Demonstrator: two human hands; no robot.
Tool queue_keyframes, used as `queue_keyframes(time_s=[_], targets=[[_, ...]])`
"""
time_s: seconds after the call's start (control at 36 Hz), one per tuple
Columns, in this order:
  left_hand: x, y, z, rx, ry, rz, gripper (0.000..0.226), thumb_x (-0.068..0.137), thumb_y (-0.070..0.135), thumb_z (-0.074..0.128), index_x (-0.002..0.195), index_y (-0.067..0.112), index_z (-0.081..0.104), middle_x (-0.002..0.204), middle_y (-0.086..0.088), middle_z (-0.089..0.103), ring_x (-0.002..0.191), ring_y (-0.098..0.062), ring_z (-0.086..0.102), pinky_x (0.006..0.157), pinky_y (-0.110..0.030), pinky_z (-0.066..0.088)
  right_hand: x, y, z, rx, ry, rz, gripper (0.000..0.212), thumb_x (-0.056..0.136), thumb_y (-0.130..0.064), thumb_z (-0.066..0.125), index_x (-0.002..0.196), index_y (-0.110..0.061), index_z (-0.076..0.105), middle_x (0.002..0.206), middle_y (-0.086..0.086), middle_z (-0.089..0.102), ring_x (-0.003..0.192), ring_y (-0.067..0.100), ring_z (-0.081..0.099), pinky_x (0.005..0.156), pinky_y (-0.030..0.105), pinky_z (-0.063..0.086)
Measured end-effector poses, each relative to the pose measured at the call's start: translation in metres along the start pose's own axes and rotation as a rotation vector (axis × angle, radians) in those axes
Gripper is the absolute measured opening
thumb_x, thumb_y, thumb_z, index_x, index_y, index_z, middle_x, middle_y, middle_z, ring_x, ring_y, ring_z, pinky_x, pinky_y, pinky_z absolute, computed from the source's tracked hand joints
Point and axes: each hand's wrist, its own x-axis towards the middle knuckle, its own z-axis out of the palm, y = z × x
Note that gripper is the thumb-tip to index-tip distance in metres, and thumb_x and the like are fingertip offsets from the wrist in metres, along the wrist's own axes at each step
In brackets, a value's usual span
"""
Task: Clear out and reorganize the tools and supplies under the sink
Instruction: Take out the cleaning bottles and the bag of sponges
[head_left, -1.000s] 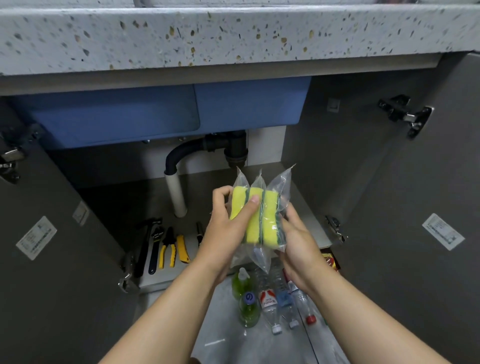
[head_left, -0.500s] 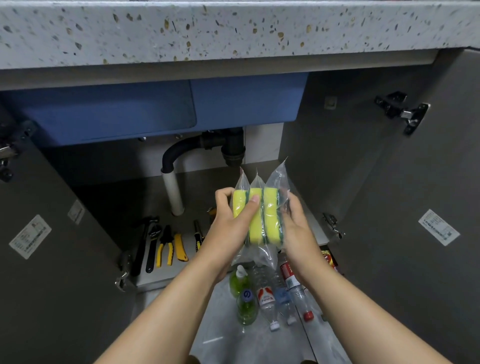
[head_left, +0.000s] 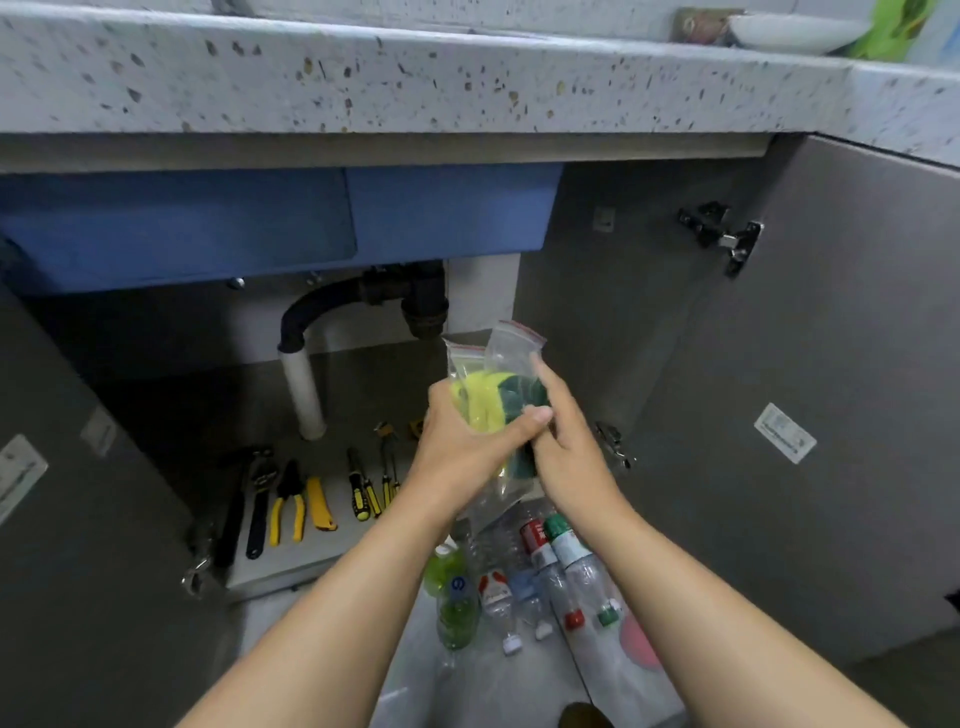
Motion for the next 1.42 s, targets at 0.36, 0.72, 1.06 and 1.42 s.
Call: queue_keyframes(time_s=[0.36, 0.72, 1.06, 1.42], targets=[[-0.025, 0.017, 0.031, -0.521, -0.461, -0.335, 0.049, 0.088, 0.023, 0.067, 0.130, -0.002, 0.062, 0.112, -0.022, 0.072, 0.094, -0.033, 0.073, 0.076, -0.039, 0.059, -0.026, -0.028, -0.090, 0.356, -0.324, 0.512, 0.038, 0.090, -0.033, 0.072, 0.121, -0.010, 0.069, 0.121, 0.017, 0.070, 0.108, 0.032, 0.070, 0.084, 0.042, 0.059], [-0.008, -0.037, 0.035, 0.364, -0.372, -0.300, 0.048, 0.087, 0.056, 0.071, 0.122, 0.024, 0.064, 0.125, 0.003, 0.061, 0.112, -0.019, 0.059, 0.096, -0.038, 0.051, -0.099, 0.139, -0.087, 0.508, 0.006, 0.861, 0.029, 0.083, -0.013, 0.075, 0.109, 0.000, 0.069, 0.109, 0.026, 0.072, 0.094, 0.033, 0.073, 0.084, 0.045, 0.061], [-0.011, -0.101, 0.000, 0.557, -0.317, -0.249, 0.007, 0.094, 0.035, 0.071, 0.100, 0.031, 0.072, 0.098, 0.010, 0.074, 0.099, -0.009, 0.068, 0.088, -0.031, 0.053, -0.201, 0.277, -0.020, 0.799, 0.429, 1.289, 0.021, 0.095, -0.008, 0.052, 0.109, 0.004, 0.063, 0.081, 0.023, 0.073, 0.062, 0.030, 0.073, 0.049, 0.035, 0.058], [-0.023, -0.107, 0.022, 0.614, -0.392, -0.279, 0.015, 0.098, 0.026, 0.066, 0.113, 0.027, 0.070, 0.105, 0.008, 0.073, 0.101, -0.005, 0.067, 0.080, -0.017, 0.049, -0.178, 0.339, 0.003, 0.799, 0.569, 1.324, 0.023, 0.098, -0.025, 0.063, 0.116, -0.011, 0.064, 0.080, 0.005, 0.071, 0.067, 0.018, 0.065, 0.064, 0.031, 0.052]])
